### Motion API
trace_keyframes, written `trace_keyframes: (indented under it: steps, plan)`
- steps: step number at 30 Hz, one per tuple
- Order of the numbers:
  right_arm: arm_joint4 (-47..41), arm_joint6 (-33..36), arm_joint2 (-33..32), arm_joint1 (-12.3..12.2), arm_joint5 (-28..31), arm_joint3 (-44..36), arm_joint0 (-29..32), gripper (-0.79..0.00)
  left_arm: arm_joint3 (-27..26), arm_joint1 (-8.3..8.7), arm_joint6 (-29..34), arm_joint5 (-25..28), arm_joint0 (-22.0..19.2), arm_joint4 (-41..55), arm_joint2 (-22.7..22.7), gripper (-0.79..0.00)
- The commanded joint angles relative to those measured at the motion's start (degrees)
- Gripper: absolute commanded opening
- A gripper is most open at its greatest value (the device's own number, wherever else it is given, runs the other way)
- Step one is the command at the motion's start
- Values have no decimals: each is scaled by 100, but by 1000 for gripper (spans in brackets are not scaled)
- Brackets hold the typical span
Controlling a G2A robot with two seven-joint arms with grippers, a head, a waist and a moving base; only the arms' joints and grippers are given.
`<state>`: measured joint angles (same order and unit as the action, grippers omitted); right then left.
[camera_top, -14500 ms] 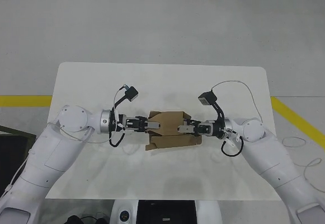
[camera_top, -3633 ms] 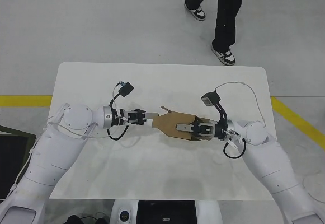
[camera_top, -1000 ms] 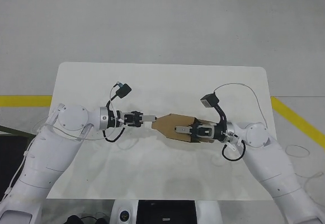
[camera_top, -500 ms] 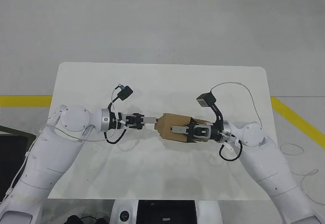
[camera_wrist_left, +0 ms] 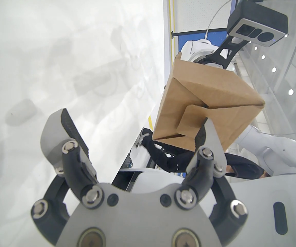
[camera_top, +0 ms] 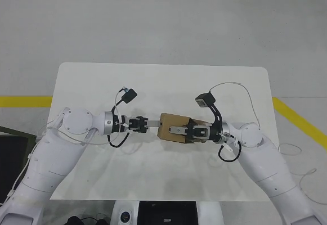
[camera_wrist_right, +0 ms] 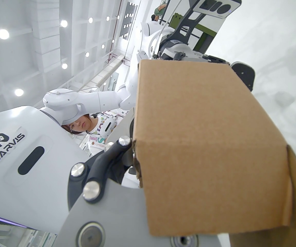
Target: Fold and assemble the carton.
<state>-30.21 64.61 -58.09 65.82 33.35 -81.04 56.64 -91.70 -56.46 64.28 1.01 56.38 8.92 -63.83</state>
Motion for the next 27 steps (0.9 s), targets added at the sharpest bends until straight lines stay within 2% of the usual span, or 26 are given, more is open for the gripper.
trace_keyframes:
  steps: [1, 27]
  plan:
    - [-12, -5, 7, 5, 9, -7, 4, -785, 4, -9, -11, -5, -5, 72, 23, 0]
    - [-155, 135, 55, 61, -7, 141, -84, -785, 172, -107, -80, 33, -103, 447, 322, 0]
